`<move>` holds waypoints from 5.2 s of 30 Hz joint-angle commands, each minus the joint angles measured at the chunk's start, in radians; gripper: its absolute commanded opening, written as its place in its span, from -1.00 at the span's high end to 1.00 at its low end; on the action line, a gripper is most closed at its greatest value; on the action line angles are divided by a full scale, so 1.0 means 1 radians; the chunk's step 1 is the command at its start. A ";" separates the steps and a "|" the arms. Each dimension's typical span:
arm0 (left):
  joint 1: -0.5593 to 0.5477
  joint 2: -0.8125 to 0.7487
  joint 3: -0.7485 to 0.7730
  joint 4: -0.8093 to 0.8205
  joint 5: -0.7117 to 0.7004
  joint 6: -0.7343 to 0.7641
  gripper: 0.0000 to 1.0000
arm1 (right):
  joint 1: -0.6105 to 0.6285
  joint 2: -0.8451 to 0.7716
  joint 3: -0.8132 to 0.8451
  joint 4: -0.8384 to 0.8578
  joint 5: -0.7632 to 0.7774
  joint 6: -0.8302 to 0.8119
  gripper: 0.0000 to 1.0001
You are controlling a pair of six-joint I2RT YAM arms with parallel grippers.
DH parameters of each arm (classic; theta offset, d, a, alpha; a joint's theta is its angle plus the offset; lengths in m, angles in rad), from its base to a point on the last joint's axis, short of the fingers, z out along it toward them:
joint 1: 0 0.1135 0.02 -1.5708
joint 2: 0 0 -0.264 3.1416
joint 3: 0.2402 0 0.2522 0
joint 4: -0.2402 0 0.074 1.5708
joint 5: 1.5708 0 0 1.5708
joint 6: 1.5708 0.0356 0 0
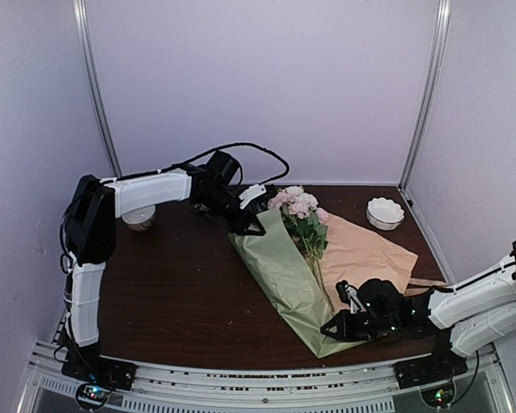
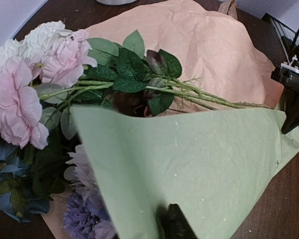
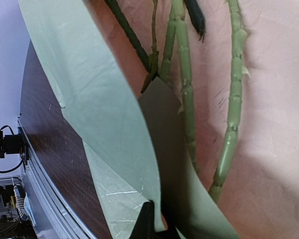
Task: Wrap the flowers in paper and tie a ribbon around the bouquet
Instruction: Fold the one-fourth-folded wrapping paper at the center of the board.
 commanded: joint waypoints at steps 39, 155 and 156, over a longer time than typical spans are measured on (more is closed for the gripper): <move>-0.116 -0.004 0.171 0.172 -0.263 -0.054 1.00 | -0.105 -0.201 -0.076 -0.324 -0.012 -0.028 0.67; -0.646 0.144 -0.175 0.305 -0.500 0.003 0.32 | -0.270 -0.176 0.100 -0.369 0.014 -0.229 0.75; -0.646 0.146 -0.181 0.305 -0.495 0.005 0.32 | -0.277 -0.189 0.111 -0.396 0.032 -0.239 0.69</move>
